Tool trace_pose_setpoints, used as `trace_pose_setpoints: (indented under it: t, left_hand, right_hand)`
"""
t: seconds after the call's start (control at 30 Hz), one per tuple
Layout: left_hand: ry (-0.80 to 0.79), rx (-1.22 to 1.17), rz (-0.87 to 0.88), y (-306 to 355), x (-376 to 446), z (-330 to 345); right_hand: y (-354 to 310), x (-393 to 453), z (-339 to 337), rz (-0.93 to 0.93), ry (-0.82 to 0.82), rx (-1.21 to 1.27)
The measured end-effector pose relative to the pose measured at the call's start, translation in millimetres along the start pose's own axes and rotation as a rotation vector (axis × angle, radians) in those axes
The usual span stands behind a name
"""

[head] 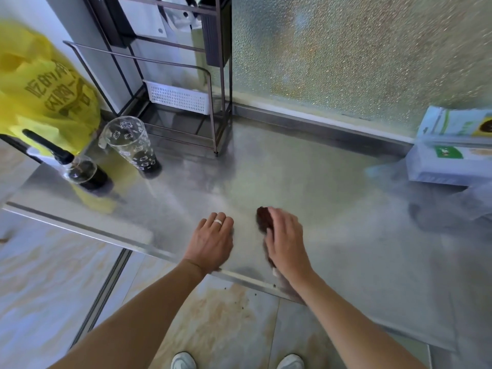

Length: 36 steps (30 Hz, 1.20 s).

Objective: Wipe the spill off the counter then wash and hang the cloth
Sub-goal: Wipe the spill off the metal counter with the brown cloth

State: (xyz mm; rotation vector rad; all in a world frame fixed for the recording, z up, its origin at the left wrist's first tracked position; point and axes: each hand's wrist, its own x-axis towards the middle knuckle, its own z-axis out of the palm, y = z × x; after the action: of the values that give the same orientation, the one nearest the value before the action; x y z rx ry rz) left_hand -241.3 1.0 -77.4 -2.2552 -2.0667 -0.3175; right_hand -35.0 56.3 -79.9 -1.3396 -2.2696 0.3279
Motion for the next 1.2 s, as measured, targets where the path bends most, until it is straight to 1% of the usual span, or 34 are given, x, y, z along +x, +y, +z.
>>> trace_pose_setpoints:
  t: [0.03, 0.1, 0.17, 0.2, 0.3, 0.37, 0.4, 0.47, 0.57, 0.7, 0.87, 1.03, 1.2]
  left_hand:
    - [-0.001, -0.014, -0.032, 0.4, 3.3, 0.2]
    - [0.001, -0.034, -0.086, -0.1, 9.3, 1.5]
    - [0.006, -0.038, -0.106, -1.2, 14.2, 3.1]
    - [0.012, -0.037, -0.111, -2.3, 17.2, 3.3]
    - [0.022, -0.031, -0.147, -7.5, 25.4, 3.3]
    - [0.020, -0.031, -0.164, -10.7, 27.5, 5.3]
    - [0.018, -0.032, -0.171, -11.5, 27.6, 6.6]
    - [0.019, -0.039, -0.183, -11.0, 27.9, 9.0]
    - [0.027, -0.048, -0.176, -10.1, 29.0, 10.8]
    - [0.032, -0.047, -0.167, -10.0, 30.4, 11.6]
    - [0.044, -0.027, -0.147, -10.1, 30.6, 13.5]
    - [0.046, -0.011, -0.128, -9.0, 29.9, 14.8]
    - [0.043, 0.040, -0.102, -7.6, 29.1, 16.6]
  right_hand:
    - [10.4, 5.3, -6.9, 0.033, 0.073, 0.052]
    - [39.0, 16.8, -23.2, 0.183, 0.246, 0.102]
    - [79.0, 23.5, -39.9, 0.342, 0.384, 0.056]
    - [102.1, 22.8, -46.9, 0.409, 0.425, 0.009]
    - [164.9, 15.2, -67.5, 0.585, 0.445, -0.130]
    - [185.7, 16.5, -77.1, 0.703, 0.396, -0.146]
    - [189.5, 20.4, -78.6, 0.733, 0.357, -0.127]
    - [188.6, 33.3, -76.4, 0.710, 0.286, -0.063]
    - [168.4, 56.2, -60.7, 0.634, 0.223, 0.011]
    - [117.0, 73.5, -18.9, 0.373, 0.156, 0.051]
    - [63.9, 68.1, 8.5, 0.167, 0.050, 0.055]
    - [31.8, 55.8, 12.4, 0.099, -0.024, 0.098]
    - [12.4, 38.7, 14.4, 0.004, -0.094, 0.089]
